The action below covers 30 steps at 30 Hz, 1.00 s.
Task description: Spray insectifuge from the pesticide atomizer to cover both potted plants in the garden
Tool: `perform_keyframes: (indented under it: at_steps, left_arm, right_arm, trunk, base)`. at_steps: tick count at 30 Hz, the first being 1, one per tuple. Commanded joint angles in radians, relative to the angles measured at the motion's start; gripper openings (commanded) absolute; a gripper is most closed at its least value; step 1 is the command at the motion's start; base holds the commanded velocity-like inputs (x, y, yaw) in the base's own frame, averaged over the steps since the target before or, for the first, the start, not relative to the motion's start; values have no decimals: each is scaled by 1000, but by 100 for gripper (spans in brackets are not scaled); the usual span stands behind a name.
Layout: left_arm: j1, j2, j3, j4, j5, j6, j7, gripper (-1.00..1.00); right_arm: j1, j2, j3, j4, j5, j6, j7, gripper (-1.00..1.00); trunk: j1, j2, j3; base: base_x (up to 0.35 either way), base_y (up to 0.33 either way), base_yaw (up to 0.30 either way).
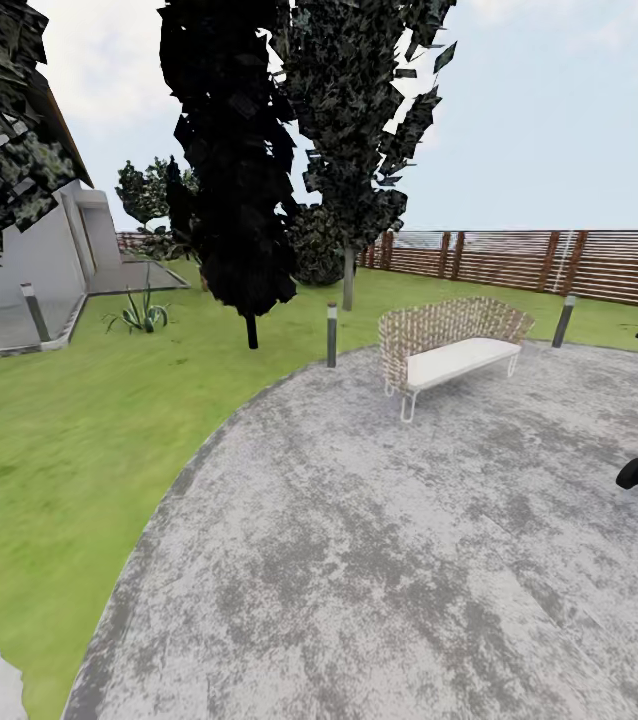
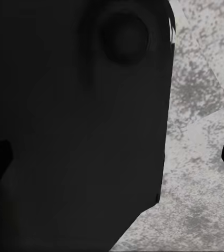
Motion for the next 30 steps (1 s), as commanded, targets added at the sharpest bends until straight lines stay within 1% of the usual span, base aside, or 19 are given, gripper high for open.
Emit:
perform_keyframes:
  at_steps: [1,6,10,20,25,30]
  left_arm:
    - [-6,6,-1,0,-6,6,1,100]
    - [-9,8,-1,0,-7,18,1,100]
    - [-8,0,-3,-23,-8,1,1,100]
    - [-8,-2,-2,-74,-9,-7,2,100]
    - [-9,-1,-2,-102,-10,-35,2,100]
    - [-9,0,0,-130,-11,-60,3,100]
  right_arm:
    - [6,-2,6,-3,3,-1,-3,100]
    - [6,-2,6,-3,3,0,-3,100]
    - [6,-3,6,-2,2,0,-2,100]
    - [6,-2,0,-3,-7,0,-3,100]
    - [6,-5,-3,-9,-8,-1,-3,100]
    - [6,-5,-3,-37,-9,0,-3,100]
  trunk:
    - [0,0,0]
    - [0,0,0]
    - [0,0,0]
    - [0,0,0]
    - [0,0,0]
    - [0,0,0]
  base:
    - [0,0,0]
    - [0,0,0]
    - [0,0,0]
    - [0,0,0]
    - [0,0,0]
    - [0,0,0]
